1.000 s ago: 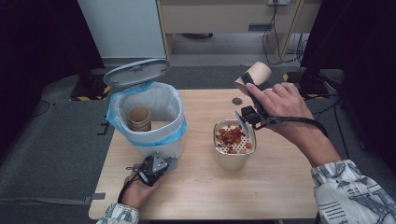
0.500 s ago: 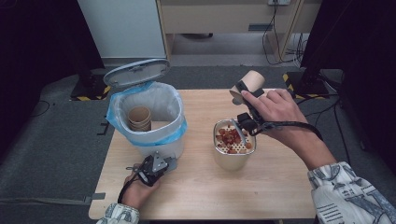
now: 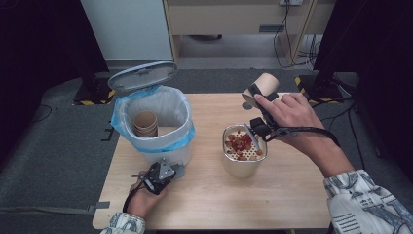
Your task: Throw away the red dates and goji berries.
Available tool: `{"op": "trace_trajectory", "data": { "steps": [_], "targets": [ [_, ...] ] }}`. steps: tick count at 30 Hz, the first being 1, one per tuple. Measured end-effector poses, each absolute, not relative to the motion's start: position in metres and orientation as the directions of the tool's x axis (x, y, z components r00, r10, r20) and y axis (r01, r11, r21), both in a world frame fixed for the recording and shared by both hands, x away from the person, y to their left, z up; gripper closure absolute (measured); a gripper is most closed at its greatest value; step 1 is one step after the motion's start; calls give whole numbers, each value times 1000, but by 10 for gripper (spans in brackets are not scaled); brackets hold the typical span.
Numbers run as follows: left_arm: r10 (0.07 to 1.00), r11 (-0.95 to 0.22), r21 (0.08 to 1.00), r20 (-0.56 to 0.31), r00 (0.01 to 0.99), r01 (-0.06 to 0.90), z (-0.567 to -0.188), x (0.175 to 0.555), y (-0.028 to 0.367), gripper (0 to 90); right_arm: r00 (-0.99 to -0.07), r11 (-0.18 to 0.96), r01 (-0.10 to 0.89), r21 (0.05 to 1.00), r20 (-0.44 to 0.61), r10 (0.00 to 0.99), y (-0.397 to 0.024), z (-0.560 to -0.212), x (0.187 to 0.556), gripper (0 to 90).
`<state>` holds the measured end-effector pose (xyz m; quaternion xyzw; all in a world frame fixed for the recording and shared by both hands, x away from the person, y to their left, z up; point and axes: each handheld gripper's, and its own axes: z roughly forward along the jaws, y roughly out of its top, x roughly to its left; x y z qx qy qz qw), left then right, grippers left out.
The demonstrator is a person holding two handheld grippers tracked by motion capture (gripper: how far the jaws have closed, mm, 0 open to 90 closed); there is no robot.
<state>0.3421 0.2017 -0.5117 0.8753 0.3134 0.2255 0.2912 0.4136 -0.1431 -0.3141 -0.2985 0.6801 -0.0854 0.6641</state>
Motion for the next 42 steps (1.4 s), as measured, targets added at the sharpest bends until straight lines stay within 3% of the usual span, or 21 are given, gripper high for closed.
{"op": "trace_trajectory", "data": {
  "steps": [4, 7, 11, 29, 42],
  "targets": [
    [681, -632, 652, 210, 702, 419, -512, 342, 202, 899, 94, 832, -255, -493, -869, -486, -143, -307, 413, 345],
    [680, -633, 652, 212, 702, 416, -512, 342, 202, 899, 52, 703, -320, -635, -753, -656, -134, -345, 412, 346],
    [680, -633, 652, 211, 702, 417, -512, 342, 202, 899, 57, 763, -299, -573, -809, -585, -139, -332, 413, 347],
    [680, -634, 652, 211, 702, 417, -512, 342, 202, 899, 48, 760, -319, -567, -810, -584, -138, -333, 414, 342],
    [680, -633, 653, 211, 702, 417, -512, 342, 202, 899, -37, 851, -346, -394, -901, -432, -143, -329, 417, 337]
  ]
}}
